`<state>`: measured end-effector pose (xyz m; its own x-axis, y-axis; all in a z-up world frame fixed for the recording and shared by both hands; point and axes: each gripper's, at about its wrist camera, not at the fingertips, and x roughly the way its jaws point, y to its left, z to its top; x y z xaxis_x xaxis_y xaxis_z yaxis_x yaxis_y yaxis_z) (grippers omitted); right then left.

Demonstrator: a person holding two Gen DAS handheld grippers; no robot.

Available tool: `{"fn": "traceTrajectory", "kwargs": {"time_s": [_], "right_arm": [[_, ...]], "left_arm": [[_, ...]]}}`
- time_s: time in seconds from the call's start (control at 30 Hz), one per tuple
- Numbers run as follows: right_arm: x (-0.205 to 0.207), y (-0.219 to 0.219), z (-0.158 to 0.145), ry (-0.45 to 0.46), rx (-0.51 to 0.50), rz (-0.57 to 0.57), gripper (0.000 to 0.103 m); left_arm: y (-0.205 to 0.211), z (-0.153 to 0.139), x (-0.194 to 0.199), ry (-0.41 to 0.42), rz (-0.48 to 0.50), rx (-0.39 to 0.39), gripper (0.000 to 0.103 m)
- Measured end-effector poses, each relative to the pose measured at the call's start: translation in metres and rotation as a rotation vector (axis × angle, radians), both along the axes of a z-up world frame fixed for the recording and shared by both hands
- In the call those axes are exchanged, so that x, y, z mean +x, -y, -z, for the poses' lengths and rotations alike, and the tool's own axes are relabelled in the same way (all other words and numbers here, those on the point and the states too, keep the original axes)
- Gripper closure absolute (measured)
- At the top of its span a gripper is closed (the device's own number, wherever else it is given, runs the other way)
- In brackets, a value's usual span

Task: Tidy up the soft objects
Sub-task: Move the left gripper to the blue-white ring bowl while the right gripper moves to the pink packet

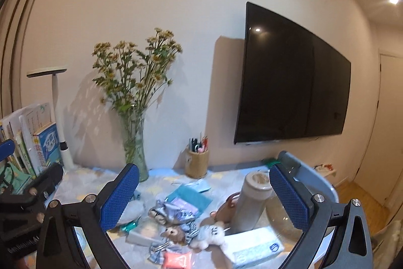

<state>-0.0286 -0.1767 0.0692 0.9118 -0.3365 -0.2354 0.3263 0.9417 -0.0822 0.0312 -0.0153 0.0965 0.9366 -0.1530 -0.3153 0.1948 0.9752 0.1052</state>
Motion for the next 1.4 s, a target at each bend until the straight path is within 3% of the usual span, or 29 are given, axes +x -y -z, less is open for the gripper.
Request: {"fn": "traceTrajectory", "kwargs": {"time_s": [0.57,0.83,1.4], "right_arm": [[0.004,0.013,0.017,-0.075,0.049,0.001,0.0],[0.012,0.01,0.039,-0.141,0.052,-0.005,0.0],[0.027,0.01,0.07,-0.22,0.102,-0.017,0.0]], "left_arm": [[0.006,0.015,0.002,-0.082,-0.004,0.0,0.001],[0.0,0.043,0.011,-0.174,-0.012,-0.023,0.001],[0.001,0.068,0.022,-0.241,-0.033,-0.006,0.001]]}}
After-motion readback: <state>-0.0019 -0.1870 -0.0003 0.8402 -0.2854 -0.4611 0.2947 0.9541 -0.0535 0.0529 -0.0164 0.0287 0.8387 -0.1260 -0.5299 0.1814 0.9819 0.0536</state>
